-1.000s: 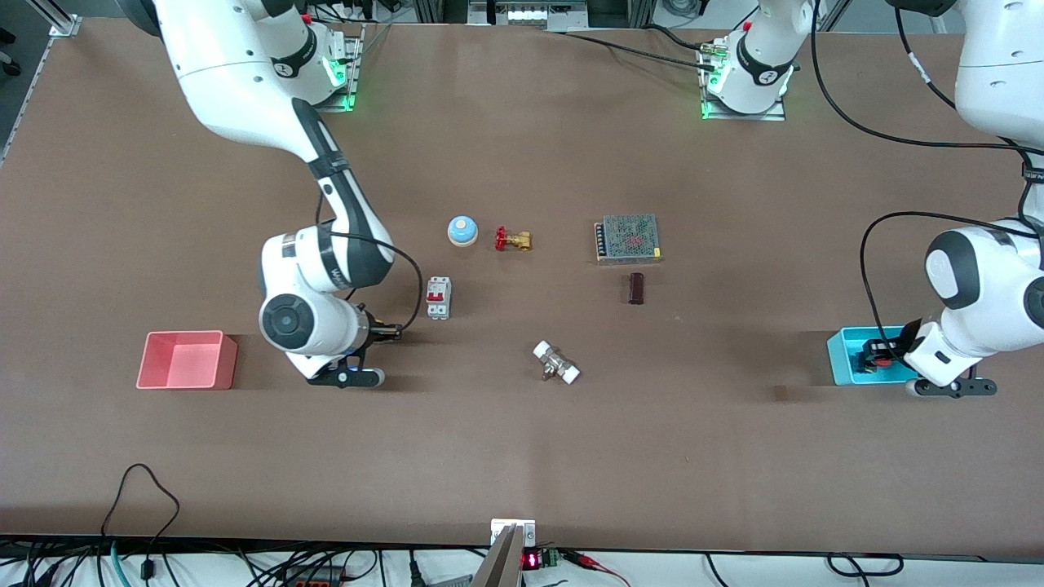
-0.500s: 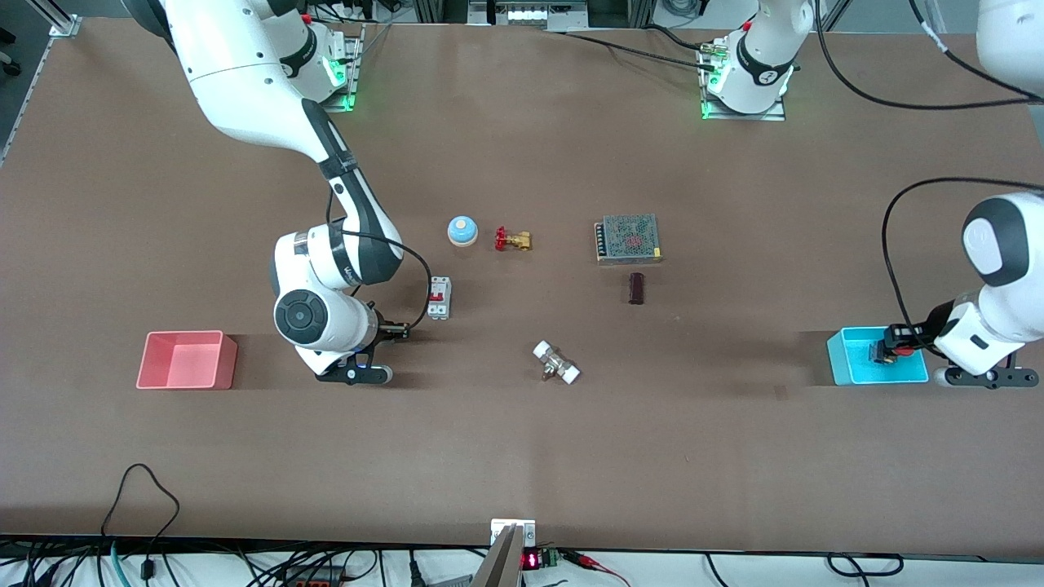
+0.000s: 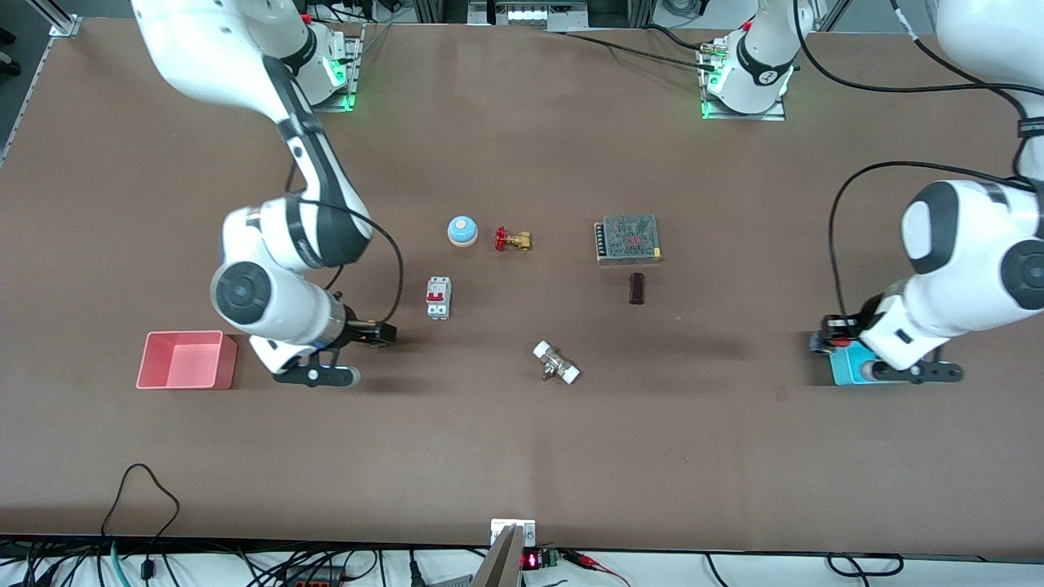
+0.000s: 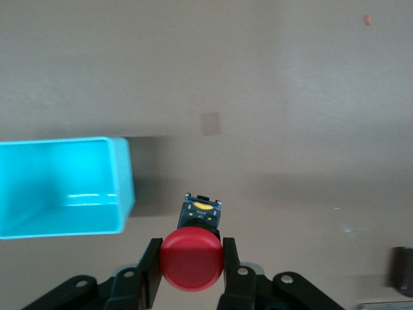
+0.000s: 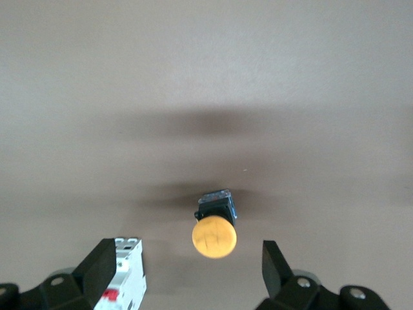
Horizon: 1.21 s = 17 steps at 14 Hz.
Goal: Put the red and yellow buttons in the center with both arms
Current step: 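Place the yellow button on the table while the left gripper carries the red button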
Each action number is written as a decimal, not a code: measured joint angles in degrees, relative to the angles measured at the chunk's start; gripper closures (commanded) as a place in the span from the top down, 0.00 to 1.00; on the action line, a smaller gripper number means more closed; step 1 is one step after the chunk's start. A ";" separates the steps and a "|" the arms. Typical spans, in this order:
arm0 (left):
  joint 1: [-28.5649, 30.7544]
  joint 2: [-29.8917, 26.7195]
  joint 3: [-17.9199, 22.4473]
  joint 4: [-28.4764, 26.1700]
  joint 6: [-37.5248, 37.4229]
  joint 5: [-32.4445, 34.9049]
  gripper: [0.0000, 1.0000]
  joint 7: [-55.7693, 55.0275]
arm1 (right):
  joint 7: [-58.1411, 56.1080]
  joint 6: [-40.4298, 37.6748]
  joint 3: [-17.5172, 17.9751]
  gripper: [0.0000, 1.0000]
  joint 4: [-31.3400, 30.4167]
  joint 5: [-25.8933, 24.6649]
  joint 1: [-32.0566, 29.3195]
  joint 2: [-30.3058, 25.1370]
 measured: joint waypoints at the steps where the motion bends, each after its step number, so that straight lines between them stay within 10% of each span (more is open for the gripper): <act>1: -0.02 0.00 -1.30 -0.11 -0.04 0.00 0.31 -2.23 | -0.01 -1.07 -0.08 1.00 0.03 -0.01 -0.56 -1.59; 8: -2.92 1.17 -7.04 -1.98 0.32 0.00 0.30 -15.85 | -0.80 -12.76 -0.39 1.00 0.27 -0.54 -8.04 -14.68; 17: -6.20 9.32 -7.01 -3.04 7.69 0.00 0.36 -20.44 | -16.75 -26.68 -1.12 1.00 4.11 -12.99 -16.88 -21.76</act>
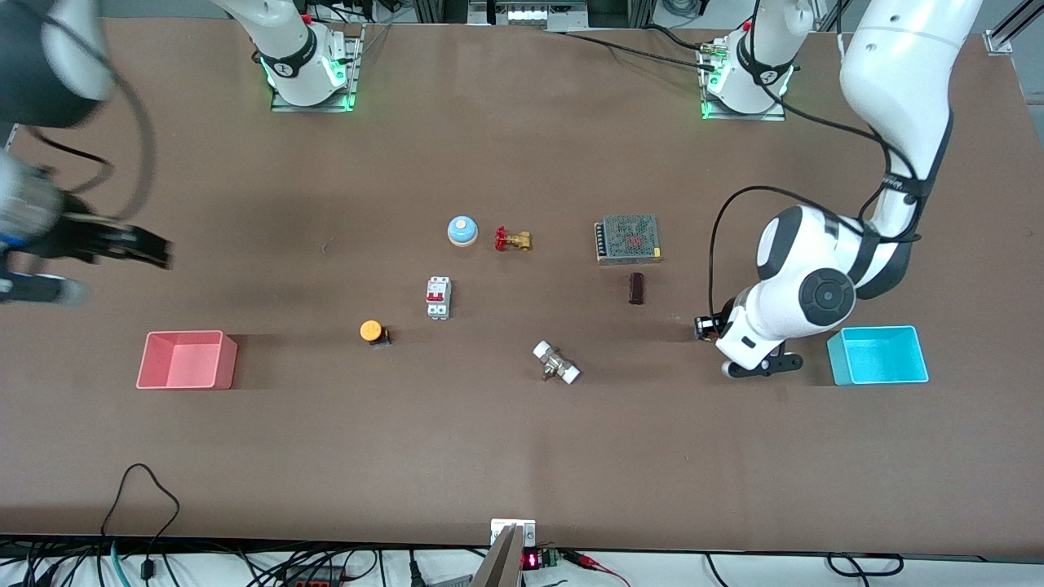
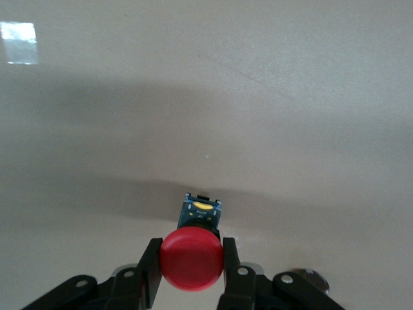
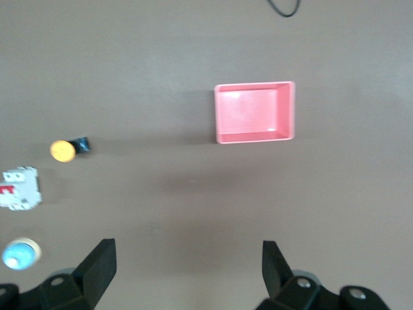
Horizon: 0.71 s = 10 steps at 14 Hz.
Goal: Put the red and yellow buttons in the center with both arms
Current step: 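Place the yellow button on the table while the left gripper carries the red button, then set the red button on the table and open the left gripper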
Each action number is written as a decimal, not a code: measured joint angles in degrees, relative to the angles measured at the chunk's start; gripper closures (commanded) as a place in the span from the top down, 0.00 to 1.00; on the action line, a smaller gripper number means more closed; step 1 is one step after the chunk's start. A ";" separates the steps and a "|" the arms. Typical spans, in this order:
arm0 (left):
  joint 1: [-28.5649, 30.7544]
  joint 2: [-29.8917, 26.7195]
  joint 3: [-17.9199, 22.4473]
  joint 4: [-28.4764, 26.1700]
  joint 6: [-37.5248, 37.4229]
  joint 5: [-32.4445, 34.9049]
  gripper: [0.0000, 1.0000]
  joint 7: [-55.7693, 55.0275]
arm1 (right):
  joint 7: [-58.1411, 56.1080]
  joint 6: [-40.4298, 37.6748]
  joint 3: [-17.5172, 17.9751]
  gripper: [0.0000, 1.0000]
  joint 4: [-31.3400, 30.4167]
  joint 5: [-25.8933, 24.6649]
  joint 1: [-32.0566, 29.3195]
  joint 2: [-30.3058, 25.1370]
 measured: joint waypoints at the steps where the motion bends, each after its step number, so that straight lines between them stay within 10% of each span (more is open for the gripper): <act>1: 0.01 0.68 0.01 0.00 0.83 0.00 0.39 0.00 | -2.16 -0.59 -0.01 1.00 -0.35 0.02 -1.89 -0.92; 7: 0.41 0.81 0.17 0.76 1.56 0.00 0.91 -0.08 | -2.84 -0.18 0.93 1.00 -6.14 0.44 -2.36 -4.20; 10: 1.54 -2.19 0.44 1.80 -0.03 0.00 1.00 -0.05 | -2.84 0.46 0.93 1.00 -7.08 0.47 -2.38 -4.66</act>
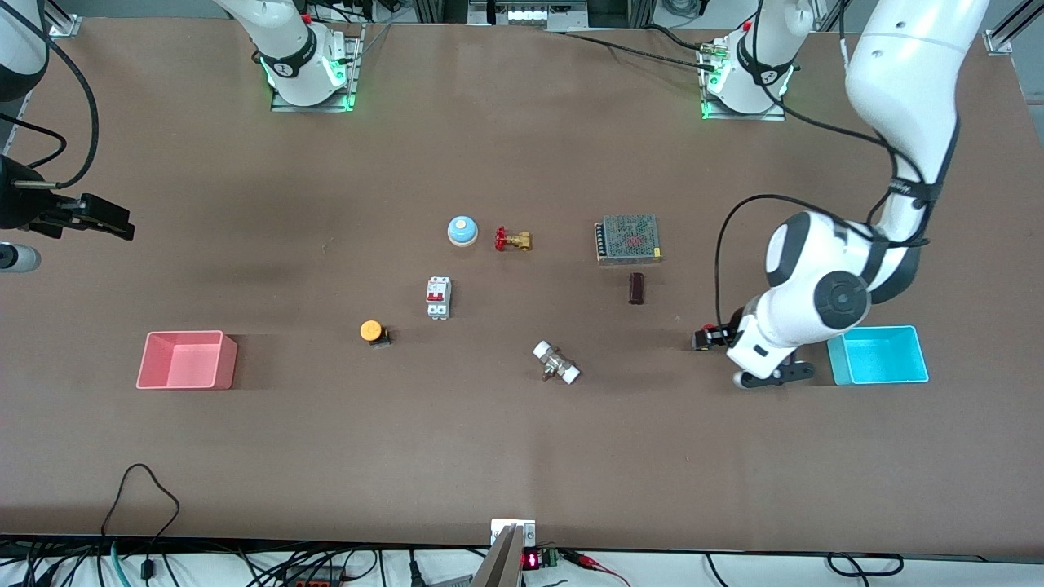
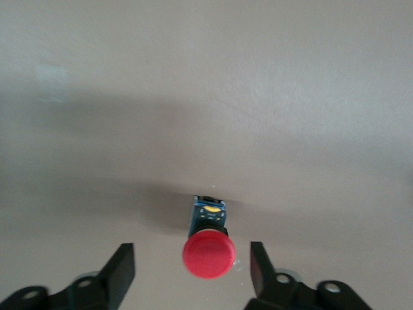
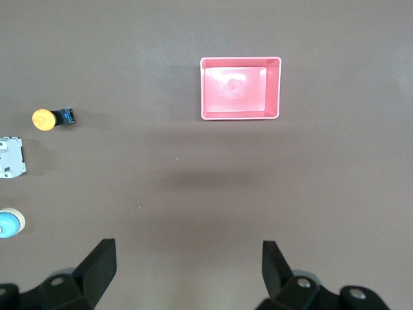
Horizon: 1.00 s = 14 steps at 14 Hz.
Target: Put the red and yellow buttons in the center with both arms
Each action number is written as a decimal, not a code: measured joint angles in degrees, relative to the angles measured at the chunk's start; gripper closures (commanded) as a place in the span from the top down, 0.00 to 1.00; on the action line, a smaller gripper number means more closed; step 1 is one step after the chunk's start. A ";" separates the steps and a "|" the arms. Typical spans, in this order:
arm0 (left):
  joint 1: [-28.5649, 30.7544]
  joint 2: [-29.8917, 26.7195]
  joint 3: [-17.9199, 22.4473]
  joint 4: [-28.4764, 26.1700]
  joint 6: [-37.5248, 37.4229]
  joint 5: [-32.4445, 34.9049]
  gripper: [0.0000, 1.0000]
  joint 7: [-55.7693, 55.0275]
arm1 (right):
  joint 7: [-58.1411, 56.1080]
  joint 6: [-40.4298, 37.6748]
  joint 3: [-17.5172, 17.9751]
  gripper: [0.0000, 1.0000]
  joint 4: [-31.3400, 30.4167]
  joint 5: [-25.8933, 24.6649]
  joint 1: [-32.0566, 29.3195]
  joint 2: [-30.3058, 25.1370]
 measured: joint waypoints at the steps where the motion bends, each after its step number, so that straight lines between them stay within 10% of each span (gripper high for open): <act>1: 0.68 -1.77 0.03 0.26 -1.49 0.00 1.00 0.02 | 0.00 -0.03 0.00 1.00 -0.06 0.00 0.01 -0.12; 14: 7.85 -23.47 0.09 0.61 -21.00 -0.01 1.00 12.74 | 0.00 -2.71 0.10 1.00 -0.08 0.00 0.18 -3.62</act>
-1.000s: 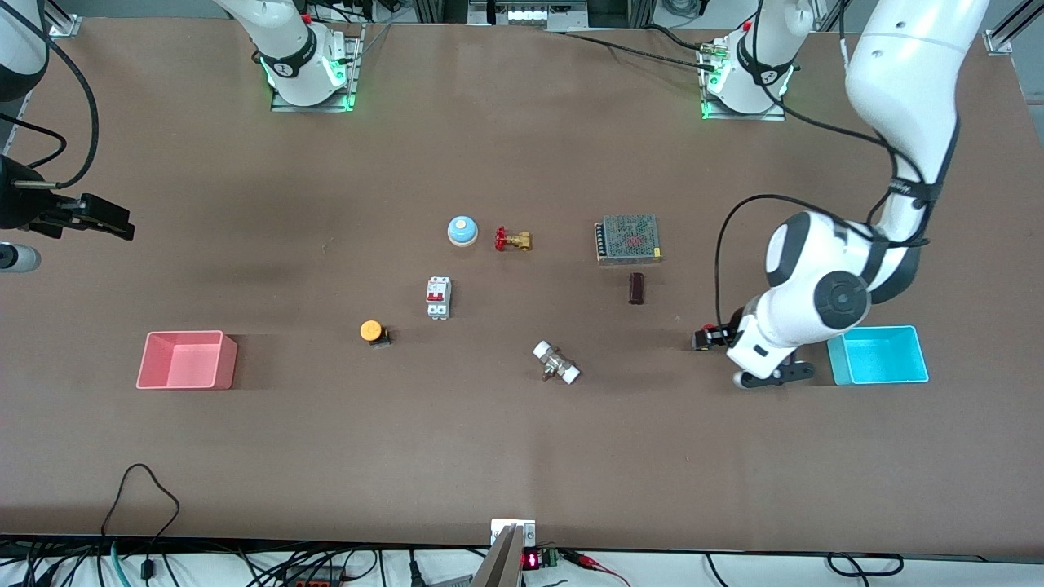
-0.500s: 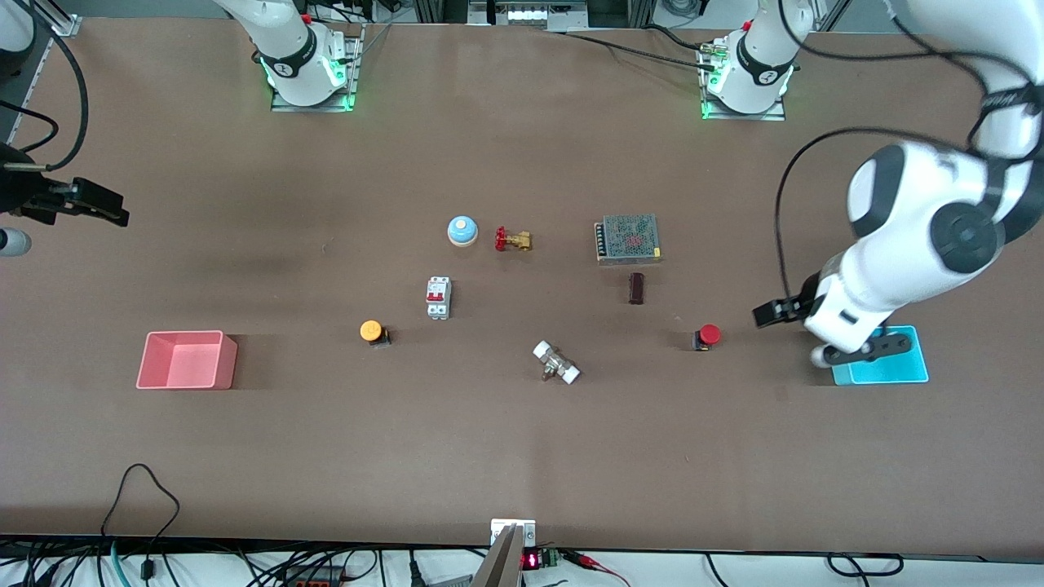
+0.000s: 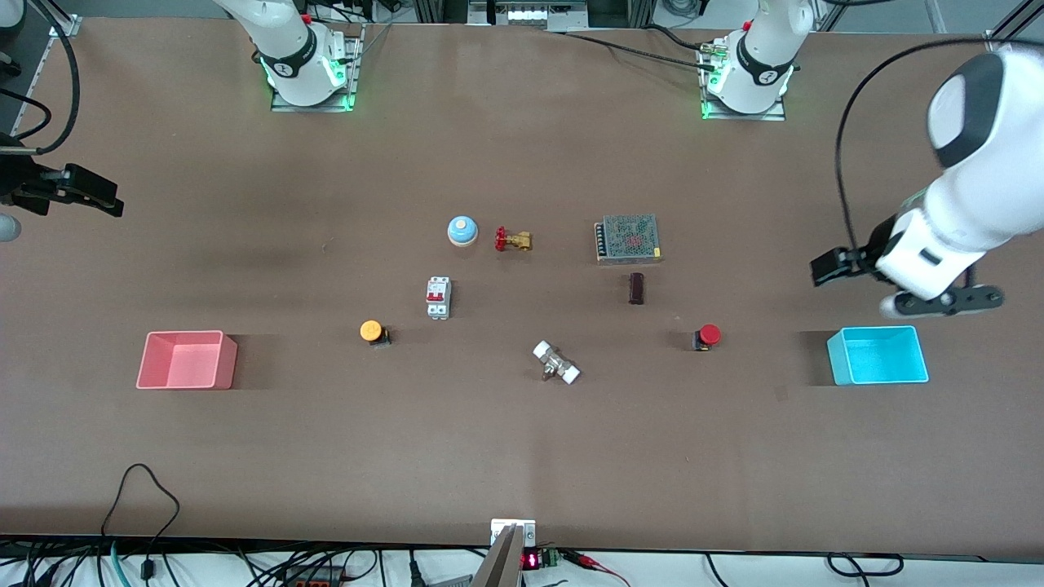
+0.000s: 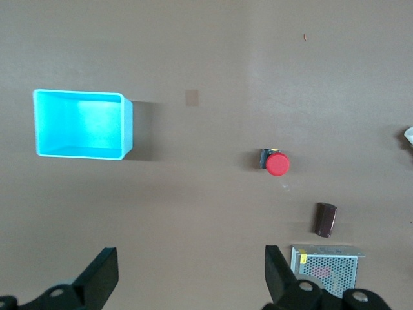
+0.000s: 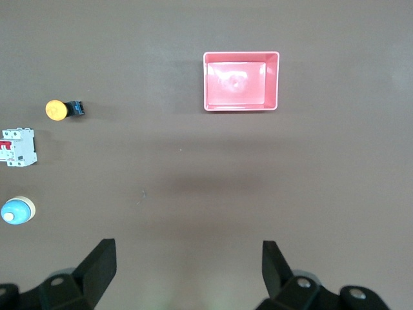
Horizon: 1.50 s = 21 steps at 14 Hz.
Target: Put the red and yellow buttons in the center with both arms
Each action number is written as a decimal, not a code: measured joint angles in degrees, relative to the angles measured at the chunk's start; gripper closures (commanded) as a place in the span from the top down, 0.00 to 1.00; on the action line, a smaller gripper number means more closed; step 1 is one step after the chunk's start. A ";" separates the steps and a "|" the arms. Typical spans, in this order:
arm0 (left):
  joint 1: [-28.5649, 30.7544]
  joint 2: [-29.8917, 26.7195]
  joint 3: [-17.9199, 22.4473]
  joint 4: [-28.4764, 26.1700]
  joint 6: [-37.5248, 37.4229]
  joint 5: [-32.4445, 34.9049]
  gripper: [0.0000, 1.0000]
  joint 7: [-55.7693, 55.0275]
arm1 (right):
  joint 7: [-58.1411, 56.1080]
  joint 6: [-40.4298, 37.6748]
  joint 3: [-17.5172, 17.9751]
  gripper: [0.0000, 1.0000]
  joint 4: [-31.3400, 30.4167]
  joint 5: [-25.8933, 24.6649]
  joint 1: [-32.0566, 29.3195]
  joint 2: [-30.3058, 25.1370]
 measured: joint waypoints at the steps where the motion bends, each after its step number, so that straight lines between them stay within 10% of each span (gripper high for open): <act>1: 0.53 -1.06 0.00 -0.01 -0.40 -0.01 1.00 0.75 | 0.00 0.03 0.00 1.00 0.00 0.00 0.00 -0.11; 6: 0.60 -4.52 0.71 -0.03 -3.12 -0.03 1.00 2.06 | 0.00 0.04 0.00 1.00 0.00 0.00 0.00 -0.15; 10: -6.46 -9.49 9.96 -0.02 -6.37 -1.16 1.00 4.43 | 0.00 0.04 -0.01 1.00 -0.01 0.00 0.00 -0.15; 21: -7.44 -15.95 10.45 -0.44 -11.13 -1.44 1.00 5.05 | 0.00 0.00 -0.05 1.00 -0.03 0.00 -0.03 -0.15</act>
